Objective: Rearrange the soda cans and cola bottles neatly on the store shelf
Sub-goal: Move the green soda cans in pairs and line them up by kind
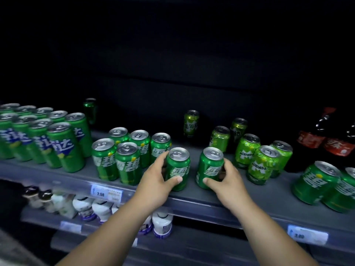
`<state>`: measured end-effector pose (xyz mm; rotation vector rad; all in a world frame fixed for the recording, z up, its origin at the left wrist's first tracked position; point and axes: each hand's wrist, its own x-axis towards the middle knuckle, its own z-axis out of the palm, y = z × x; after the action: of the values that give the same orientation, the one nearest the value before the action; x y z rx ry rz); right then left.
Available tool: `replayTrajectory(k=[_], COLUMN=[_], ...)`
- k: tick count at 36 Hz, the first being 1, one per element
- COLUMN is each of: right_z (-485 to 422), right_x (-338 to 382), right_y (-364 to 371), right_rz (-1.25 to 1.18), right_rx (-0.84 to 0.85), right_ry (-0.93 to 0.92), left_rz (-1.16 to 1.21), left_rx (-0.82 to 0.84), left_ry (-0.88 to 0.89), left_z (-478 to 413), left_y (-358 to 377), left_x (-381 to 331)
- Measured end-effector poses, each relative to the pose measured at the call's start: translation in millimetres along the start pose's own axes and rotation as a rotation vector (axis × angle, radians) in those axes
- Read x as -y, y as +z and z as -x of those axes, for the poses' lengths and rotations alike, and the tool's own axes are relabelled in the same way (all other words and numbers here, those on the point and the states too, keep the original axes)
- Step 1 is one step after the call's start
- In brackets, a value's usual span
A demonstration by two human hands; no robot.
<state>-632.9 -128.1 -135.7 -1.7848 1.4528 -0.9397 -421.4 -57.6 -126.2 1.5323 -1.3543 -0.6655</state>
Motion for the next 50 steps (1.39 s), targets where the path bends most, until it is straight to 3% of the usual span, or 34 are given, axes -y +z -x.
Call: replayTrajectory(k=[5,9,13,16,19,22,25,40,50], right_z=[3,20,55,64,63,60,56,48,46], right_x=[14,32,47,50,56,62,64,82,82], right_y=[21,34,54,70,80,89,97,134,137], right_rz=[0.001,0.110,0.096,0.070,0.049,0.022,-0.053,-0.169,-0.177], right_rx=[0.020,-0.198,-0.342,-0.218,-0.052,0.011,0.012,-0.007,-0.053], right_ry=[0.007,-0.019,-0.244,-0.245,-0.169,-0.102,-0.036,-0.043,-0.043], left_rz=[0.042,0.068,0.026,-0.069,-0.319,-0.642,-0.794,-0.692,-0.781], left_rx=[-0.010,-0.032,-0.134,-0.239,-0.327,-0.309,-0.242,-0.094,-0.053], left_ry=[-0.025,-0.080,-0.012,0.129,0.330,0.480,0.473,0.606,0.569], left_z=[15,28,37,43,40,28,12,-20,-20], left_y=[-18,-31,-53,-71,-91,-112,-127,-151,-152], left_x=[5,-4,-10,-14,-12,-2,11,40,37])
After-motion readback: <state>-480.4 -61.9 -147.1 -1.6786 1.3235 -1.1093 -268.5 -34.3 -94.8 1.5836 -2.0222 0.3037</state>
